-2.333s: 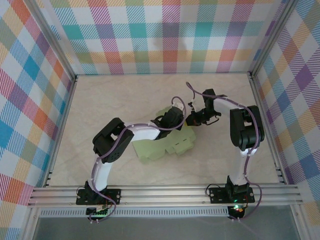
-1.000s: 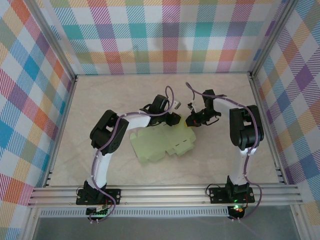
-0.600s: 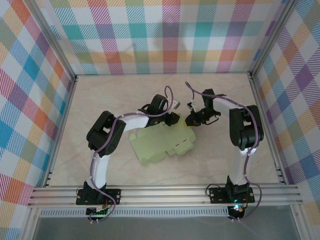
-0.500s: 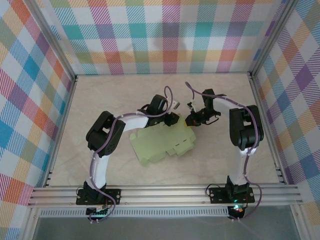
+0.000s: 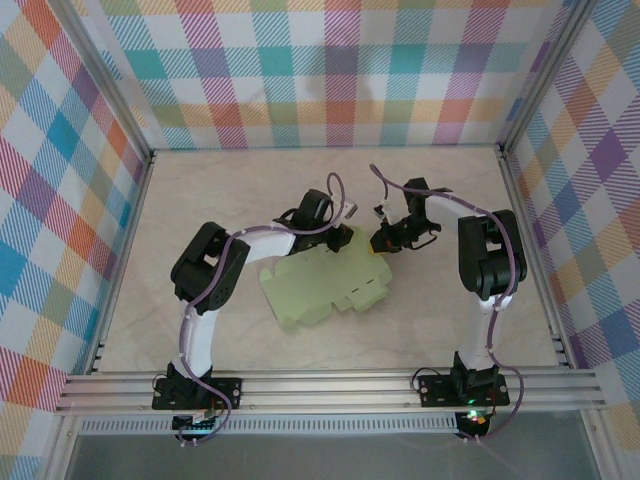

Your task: Fold the paper box

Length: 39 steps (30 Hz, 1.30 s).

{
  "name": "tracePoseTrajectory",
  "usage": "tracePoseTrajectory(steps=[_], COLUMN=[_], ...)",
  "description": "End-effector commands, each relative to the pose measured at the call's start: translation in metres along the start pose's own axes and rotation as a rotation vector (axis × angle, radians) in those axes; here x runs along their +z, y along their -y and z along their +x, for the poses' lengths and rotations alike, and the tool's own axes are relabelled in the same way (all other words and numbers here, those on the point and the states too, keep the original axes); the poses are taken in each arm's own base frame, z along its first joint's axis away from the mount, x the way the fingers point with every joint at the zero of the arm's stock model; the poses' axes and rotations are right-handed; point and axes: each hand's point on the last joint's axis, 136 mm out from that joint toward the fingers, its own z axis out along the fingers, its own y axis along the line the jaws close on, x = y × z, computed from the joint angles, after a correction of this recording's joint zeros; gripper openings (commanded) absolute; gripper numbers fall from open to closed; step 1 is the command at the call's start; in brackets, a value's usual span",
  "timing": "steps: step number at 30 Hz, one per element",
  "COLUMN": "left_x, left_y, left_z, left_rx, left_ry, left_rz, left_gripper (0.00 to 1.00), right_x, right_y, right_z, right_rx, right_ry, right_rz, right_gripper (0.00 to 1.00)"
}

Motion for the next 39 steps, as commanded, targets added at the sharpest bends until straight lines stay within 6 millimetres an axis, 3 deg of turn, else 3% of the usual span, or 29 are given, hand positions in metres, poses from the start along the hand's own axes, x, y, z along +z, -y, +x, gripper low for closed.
tracePoseTrajectory(steps=[1, 10, 14, 20, 27, 29, 33, 39], left_x=[-0.008, -0.005, 0.003, 0.005, -0.005, -0.018, -0.047, -0.091], left_y=[0.013, 0.04, 0.054, 0.054, 0.044, 0.041, 0.024, -0.021], left_z=[-0.01, -0.022, -0.018, -0.019, -0.022, -0.026, -0.03, -0.018], left_rx=[0.08, 0.199, 0.213, 0.189, 0.016, -0.019, -0.103, -0.227], left_ry=[0.044, 0.157, 0.164, 0.153, 0.087, 0.1, 0.131, 0.12], left_rz=[-0.07, -0.462, -0.491, -0.478, -0.236, -0.201, -0.158, -0.111], left_gripper=[0.05, 0.01, 0.0, 0.03, 0.38, 0.45, 0.68, 0.92], right_x=[-0.002, -0.004, -0.003, -0.003, -0.01, -0.014, -0.021, -0.032], right_y=[-0.009, -0.013, -0.013, -0.012, -0.006, -0.003, 0.002, -0.004], right_z=[-0.01, -0.015, -0.014, -0.013, -0.014, -0.014, -0.015, -0.013], right_rx=[-0.033, -0.039, -0.037, -0.035, -0.058, -0.067, -0.108, -0.24], right_ry=[0.017, 0.029, 0.027, 0.029, 0.048, 0.05, 0.053, 0.045], right_rz=[-0.031, -0.047, -0.054, -0.048, 0.029, 0.066, 0.128, 0.148], right_gripper=[0.0, 0.0, 0.0, 0.0, 0.0, 0.0, 0.0, 0.0])
